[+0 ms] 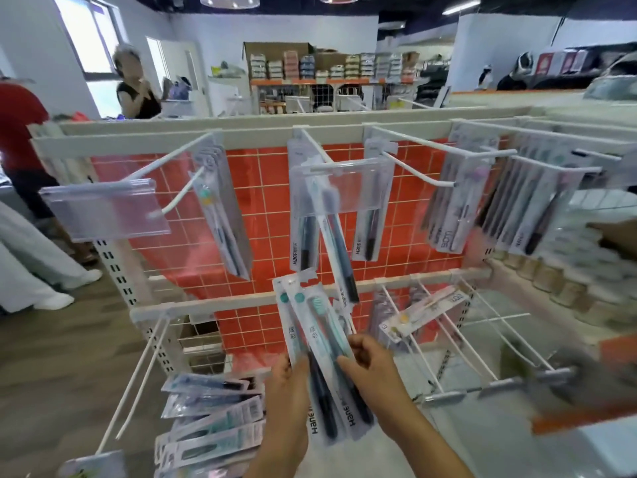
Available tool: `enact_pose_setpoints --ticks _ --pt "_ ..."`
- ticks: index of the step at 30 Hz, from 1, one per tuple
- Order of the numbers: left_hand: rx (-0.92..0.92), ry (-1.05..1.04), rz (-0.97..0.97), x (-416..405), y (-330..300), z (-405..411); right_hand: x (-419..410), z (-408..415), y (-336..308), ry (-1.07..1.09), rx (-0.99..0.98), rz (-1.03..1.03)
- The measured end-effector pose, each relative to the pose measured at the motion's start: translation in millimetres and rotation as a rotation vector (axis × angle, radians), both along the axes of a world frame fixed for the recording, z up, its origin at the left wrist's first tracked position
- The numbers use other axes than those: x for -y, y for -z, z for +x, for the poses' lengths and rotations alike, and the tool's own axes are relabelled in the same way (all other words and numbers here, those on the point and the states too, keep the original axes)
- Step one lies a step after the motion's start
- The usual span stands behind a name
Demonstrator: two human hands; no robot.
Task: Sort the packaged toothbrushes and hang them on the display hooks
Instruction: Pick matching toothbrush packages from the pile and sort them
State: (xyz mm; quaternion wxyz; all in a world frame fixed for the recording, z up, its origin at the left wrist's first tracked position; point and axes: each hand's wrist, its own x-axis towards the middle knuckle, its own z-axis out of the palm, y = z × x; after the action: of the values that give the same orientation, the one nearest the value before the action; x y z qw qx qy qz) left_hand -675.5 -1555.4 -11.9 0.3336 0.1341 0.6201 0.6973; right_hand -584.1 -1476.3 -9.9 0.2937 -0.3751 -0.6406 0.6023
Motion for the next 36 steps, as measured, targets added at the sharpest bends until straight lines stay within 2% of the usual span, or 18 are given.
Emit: enact_pose_setpoints --ticks 4,9,14,21,26,36 --pt "0.027 -0.085 0.022 7.2 -4.6 -10.5 3.2 2.2 -4.6 -0.077 0.025 0.03" --pt "0.015 -0.148 0.08 18.5 -20.1 -18.0 6.6 5.2 -12.7 -0.093 -0.1 0.011" --pt "-0.086 -0.115 0.166 27.8 -42.2 -10.9 8.5 8.1 -21.2 -0.082 -0.266 0.016" --pt "-0.225 -0.015 0.225 20.1 -79.9 7.0 0.7 17.0 -31.1 0.061 -0.426 0.047" --pt "-0.335 0.005 0.273 7.1 -101.1 22.5 -7.8 27.3 -39.6 0.091 -0.481 0.066" --pt "-0.315 -0.033 0.349 -17.4 -118.6 34.6 -27.6 47.2 -46.2 0.093 -0.492 0.053"
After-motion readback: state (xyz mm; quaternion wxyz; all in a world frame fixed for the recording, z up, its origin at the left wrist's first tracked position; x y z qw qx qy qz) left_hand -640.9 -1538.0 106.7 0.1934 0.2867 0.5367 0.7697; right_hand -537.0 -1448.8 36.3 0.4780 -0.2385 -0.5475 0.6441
